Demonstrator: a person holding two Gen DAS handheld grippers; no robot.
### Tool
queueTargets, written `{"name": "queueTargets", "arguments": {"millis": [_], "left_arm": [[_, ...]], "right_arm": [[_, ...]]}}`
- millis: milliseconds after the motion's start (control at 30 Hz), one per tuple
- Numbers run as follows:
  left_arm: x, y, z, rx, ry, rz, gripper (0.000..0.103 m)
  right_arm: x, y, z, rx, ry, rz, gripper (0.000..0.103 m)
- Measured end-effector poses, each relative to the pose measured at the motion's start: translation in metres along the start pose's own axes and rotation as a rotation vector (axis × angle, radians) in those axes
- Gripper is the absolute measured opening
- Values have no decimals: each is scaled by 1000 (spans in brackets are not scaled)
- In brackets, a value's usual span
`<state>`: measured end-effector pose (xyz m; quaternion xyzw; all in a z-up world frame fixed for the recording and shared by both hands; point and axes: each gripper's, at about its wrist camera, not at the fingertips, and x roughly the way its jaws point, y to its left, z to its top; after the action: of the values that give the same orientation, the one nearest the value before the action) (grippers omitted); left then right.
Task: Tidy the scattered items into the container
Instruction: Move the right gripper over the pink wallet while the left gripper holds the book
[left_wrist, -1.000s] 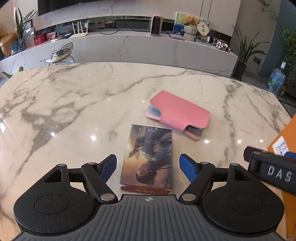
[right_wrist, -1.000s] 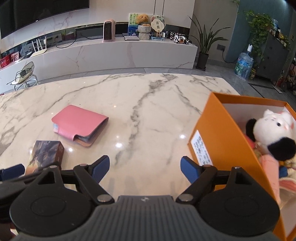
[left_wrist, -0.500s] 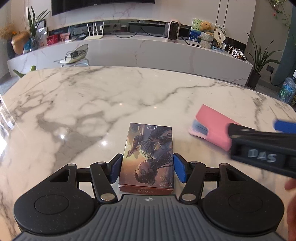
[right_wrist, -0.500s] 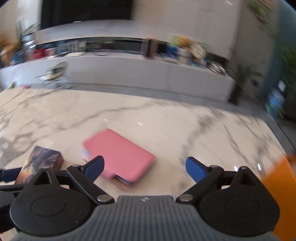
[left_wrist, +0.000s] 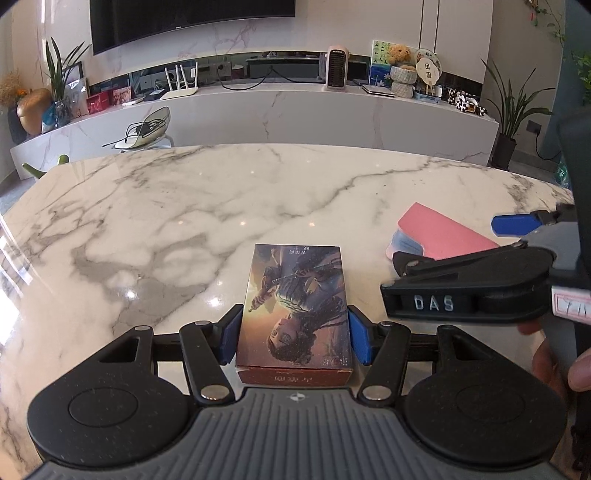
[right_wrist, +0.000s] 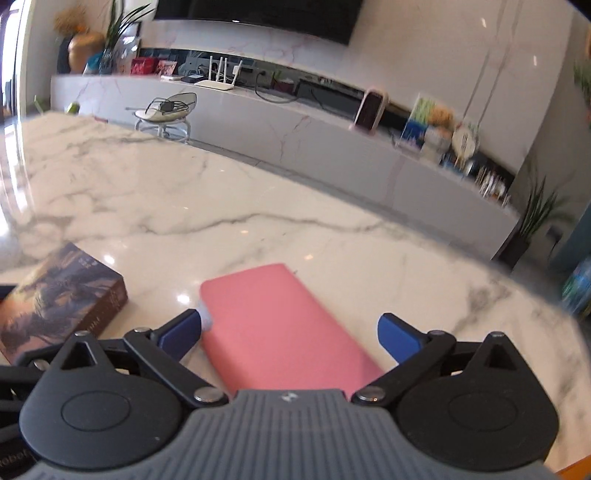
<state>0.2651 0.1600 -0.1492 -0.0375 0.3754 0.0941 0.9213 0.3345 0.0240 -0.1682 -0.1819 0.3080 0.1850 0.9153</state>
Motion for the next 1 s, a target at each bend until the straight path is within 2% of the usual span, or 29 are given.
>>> {"name": "queueTargets", "arguments": {"millis": [100, 200, 467, 567, 600, 633, 667, 700, 733, 767, 833, 933, 1000], "left_arm": [[0, 0, 1, -10, 3, 0, 67], [-2, -1, 0, -9, 8, 5, 67], [-13, -9, -10, 34, 25, -26, 67], [-20, -13, -16, 41, 47, -46, 67], [-24, -15, -18, 38, 55, -55, 67], [-27, -16, -21, 41, 61, -62, 67], [-31, -19, -24, 54, 64, -62, 67], [-35, -20, -28, 50, 67, -68, 67], [-39, -20, -31, 44, 73, -76, 67], [-43, -21, -33, 39, 79, -85, 67], [-49, -22, -38, 33, 88, -95, 66], [-56, -19, -42, 8, 95, -96, 66], [-58, -15, -43, -7, 100, -92, 66]], "right_arm": [[3, -12, -2, 107, 42, 24, 103], [-1, -10, -3, 97, 74, 20, 102], [-32, 6, -9, 76, 148, -26, 78], [-48, 10, -14, 79, 176, -35, 63], [-55, 11, -18, 83, 183, -37, 50], [-62, 11, -21, 86, 190, -46, 26], [-67, 11, -25, 86, 206, -72, 8], [-69, 7, -30, 128, 247, -50, 0], [-74, -1, -36, 194, 264, -21, 0], [-80, -4, -42, 208, 268, -16, 0], [-94, -4, -51, 178, 283, -45, 0], [-112, -8, -64, 196, 293, -26, 0], [-120, -11, -66, 213, 287, -23, 7]]}}
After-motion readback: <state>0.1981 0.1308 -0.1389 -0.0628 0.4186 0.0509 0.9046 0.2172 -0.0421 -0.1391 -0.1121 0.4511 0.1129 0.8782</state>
